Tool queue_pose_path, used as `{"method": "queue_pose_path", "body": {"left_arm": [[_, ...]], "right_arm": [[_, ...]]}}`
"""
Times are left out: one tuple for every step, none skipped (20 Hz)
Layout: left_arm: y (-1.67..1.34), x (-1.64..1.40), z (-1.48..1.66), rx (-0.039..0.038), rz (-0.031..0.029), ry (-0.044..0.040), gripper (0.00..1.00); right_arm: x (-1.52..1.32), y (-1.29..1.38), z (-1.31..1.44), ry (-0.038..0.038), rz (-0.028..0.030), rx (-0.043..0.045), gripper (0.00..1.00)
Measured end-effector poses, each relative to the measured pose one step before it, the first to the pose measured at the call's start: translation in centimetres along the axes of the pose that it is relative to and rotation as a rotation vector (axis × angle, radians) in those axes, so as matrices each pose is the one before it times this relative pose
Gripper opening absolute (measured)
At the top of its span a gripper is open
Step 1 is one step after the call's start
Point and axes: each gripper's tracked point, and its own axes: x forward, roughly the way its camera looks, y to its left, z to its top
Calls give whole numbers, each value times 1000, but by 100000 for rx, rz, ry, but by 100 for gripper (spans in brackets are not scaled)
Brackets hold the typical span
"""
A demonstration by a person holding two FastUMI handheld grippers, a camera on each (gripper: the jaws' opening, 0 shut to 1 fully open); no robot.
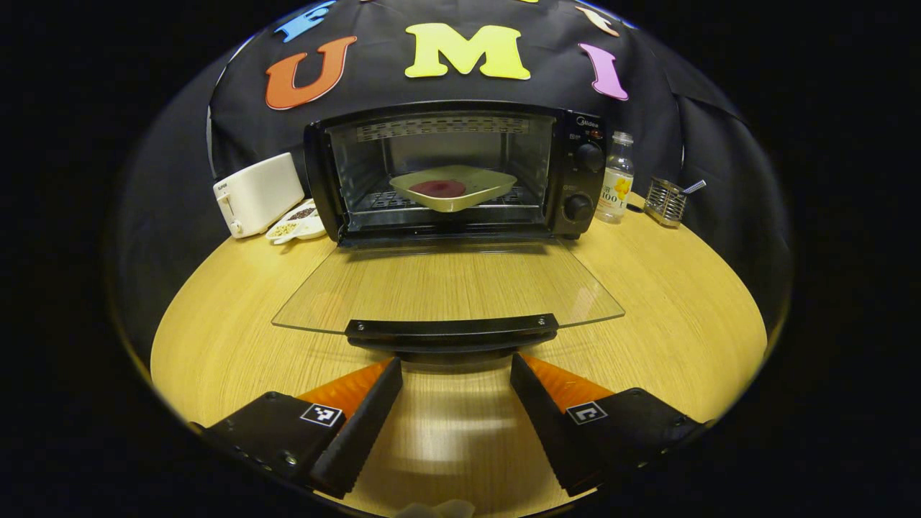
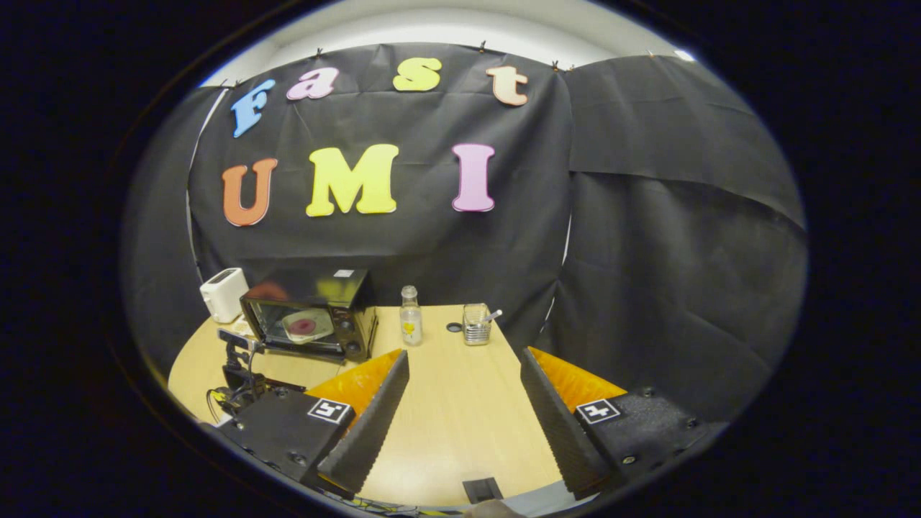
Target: Open the electric oven with the left hand, put the food in, and close the electric oven.
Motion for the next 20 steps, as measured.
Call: {"method": "queue_pose_path", "body": {"left_arm": [[-70, -195, 403, -520, -409, -472, 97], [48, -245, 409, -307, -259, -502, 97], [-43, -224, 510, -26, -151, -813, 97], [80, -309, 514, -78, 62, -861, 97], [-27, -242, 577, -254, 64, -942, 97], [-11, -254, 732, 4, 99, -923, 97], [-14, -209, 646, 206, 144, -729, 96], [101, -213, 649, -29, 122, -647, 97], [59, -203, 818, 28, 108, -883, 97], [-1, -82, 826, 13, 46, -1363, 96], [30, -189, 992, 116, -57, -1388, 97], [69, 46, 990, 455, 15, -1103, 97], [31, -18, 1071, 501, 165, -1462, 97], [-22, 2, 1021, 499, -143, -1205, 97], [-36, 84, 972, 393, -393, -1605, 97], [23, 250, 1077, 281, 101, -1438, 98], [98, 249, 814, 555, 177, -948, 98], [156, 313, 996, 782, 82, -1142, 98], [129, 475, 719, 475, 50, -861, 98], [4, 416, 835, 256, -122, -605, 98]], "right_arm": [[121, 185, 183, -141, 204, 211, 99], [177, 52, 18, -343, 76, -59, 99], [190, 202, 114, -364, 269, -70, 99], [106, 149, 74, -40, 398, -89, 99], [178, 127, 67, 47, 326, -6, 99], [166, 146, 87, -247, 344, 208, 99], [136, 91, 126, -116, 240, 434, 99], [169, 94, 4, -196, 372, 489, 99], [124, 73, -20, -82, 332, 460, 99], [126, 11, -40, 57, 72, 341, 99], [79, -94, 19, -86, -66, 308, 99], [85, -144, 28, -305, -359, 238, 99], [27, -162, 22, -125, -317, 327, 99], [24, -189, -99, -260, -431, 272, 99], [-2, -321, 50, -341, -627, 493, 99], [76, -173, -19, -59, -418, 620, 99], [121, -204, -109, 56, -306, 785, 99], [27, -72, -76, -134, -290, 766, 99], [52, -223, 68, -157, -359, 740, 99], [167, -209, -15, -231, -327, 648, 99]]}}
